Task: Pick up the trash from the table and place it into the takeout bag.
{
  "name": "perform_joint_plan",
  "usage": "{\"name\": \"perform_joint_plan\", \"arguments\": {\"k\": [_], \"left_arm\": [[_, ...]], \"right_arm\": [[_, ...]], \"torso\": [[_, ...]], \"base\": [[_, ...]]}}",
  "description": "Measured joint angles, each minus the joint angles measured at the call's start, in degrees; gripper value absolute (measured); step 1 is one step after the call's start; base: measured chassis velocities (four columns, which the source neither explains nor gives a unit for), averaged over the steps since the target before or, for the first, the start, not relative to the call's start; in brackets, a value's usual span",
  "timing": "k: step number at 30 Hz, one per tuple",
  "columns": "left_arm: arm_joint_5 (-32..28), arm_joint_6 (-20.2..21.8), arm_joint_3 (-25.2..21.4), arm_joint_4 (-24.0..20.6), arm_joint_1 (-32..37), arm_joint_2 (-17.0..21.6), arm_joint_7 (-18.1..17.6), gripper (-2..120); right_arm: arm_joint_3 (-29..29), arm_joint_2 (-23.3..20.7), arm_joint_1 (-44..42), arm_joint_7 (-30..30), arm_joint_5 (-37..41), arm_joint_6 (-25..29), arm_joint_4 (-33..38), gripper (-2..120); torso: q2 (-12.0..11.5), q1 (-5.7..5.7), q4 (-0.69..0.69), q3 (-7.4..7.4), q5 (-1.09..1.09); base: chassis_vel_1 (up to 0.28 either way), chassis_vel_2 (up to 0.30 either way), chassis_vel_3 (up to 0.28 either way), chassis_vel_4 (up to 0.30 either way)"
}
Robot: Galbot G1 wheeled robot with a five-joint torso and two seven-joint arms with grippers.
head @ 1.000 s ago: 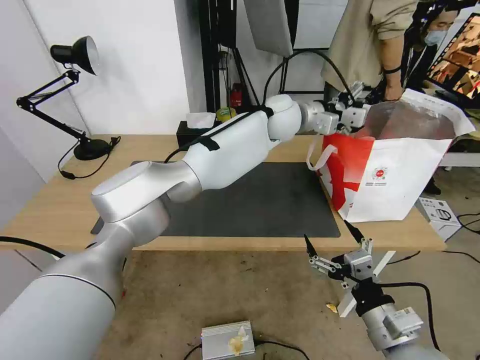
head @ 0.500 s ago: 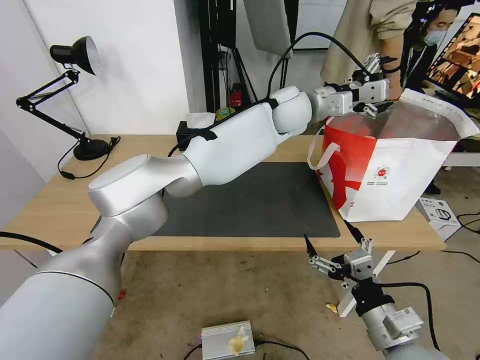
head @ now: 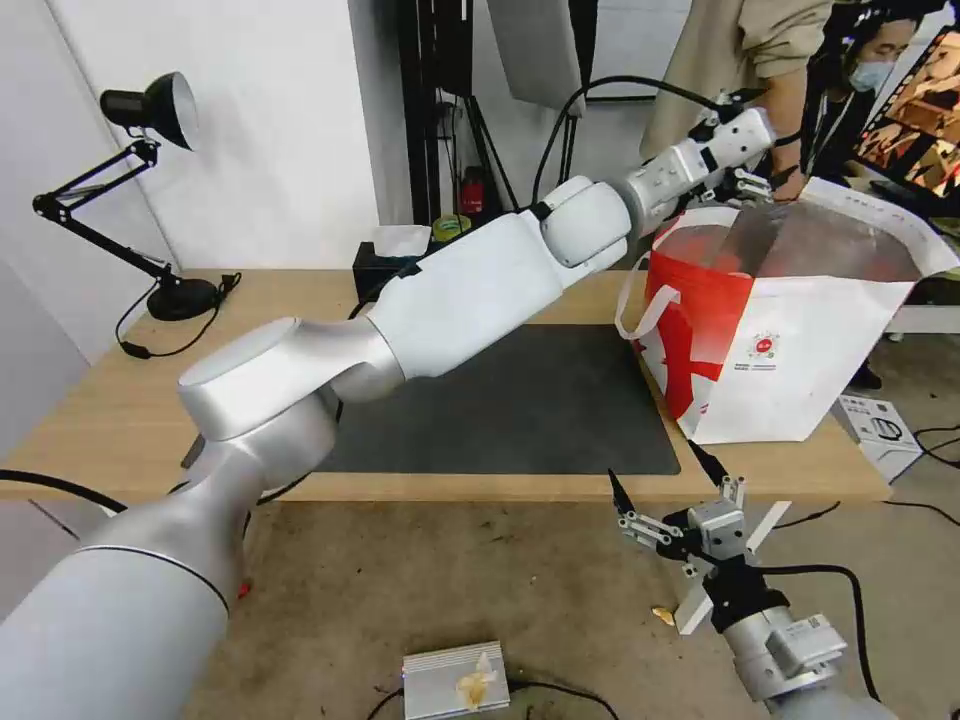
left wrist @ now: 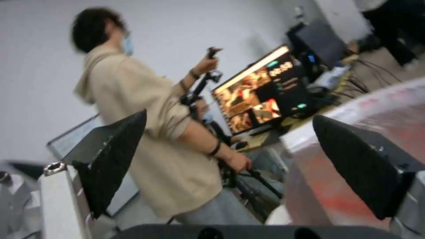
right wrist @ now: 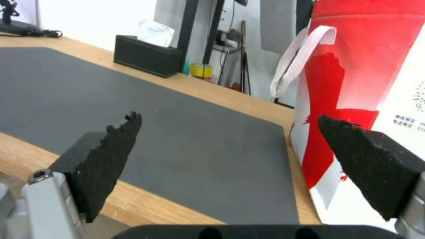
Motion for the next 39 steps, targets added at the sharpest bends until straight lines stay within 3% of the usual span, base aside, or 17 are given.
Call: {"name": "perform_joint_plan", "arguments": {"k": [9,14,23,26,28,32,39], "left_arm": [[-2.99,1.78,-4.28,-0.19,0.84,1.49,-0.64,100],[-4.9,2.46,-6.18,-3.83,3.48,4.98,-1.51,100],[-8.61,3.99,-10.11,-12.78,8.07,14.11,-3.41,100],[-11.26,4.77,-10.94,-17.49,9.52,19.03,-4.39,100],[-11.65,4.89,-11.13,-18.12,9.8,19.74,-4.64,100],[-13.83,5.51,-13.02,-23.86,13.41,25.42,-6.28,100],[-14.92,5.6,-16.48,-30.38,19.04,31.72,-7.52,100]], "right_arm": [[0.0,0.0,0.0,0.0,0.0,0.0,0.0,100],[0.0,0.0,0.0,0.0,0.0,0.0,0.0,100],[0.0,0.0,0.0,0.0,0.0,0.0,0.0,100],[0.0,0.0,0.0,0.0,0.0,0.0,0.0,100],[0.0,0.0,0.0,0.0,0.0,0.0,0.0,100],[0.0,0.0,0.0,0.0,0.0,0.0,0.0,100],[0.0,0.0,0.0,0.0,0.0,0.0,0.0,100]], "torso": [[0.0,0.0,-0.01,0.0,0.0],[0.0,0.0,0.0,0.0,-0.01],[0.0,0.0,-0.01,0.0,-0.02],[0.0,0.0,0.0,0.0,-0.02],[0.0,0.0,0.01,0.0,-0.03],[0.0,0.0,-0.01,0.0,-0.03],[0.0,0.0,0.0,0.0,-0.01]], "base": [[0.0,0.0,0.0,0.0],[0.0,0.0,0.0,0.0],[0.0,0.0,0.0,0.0],[0.0,0.0,0.0,0.0],[0.0,0.0,0.0,0.0],[0.0,0.0,0.0,0.0],[0.0,0.0,0.0,0.0]]}}
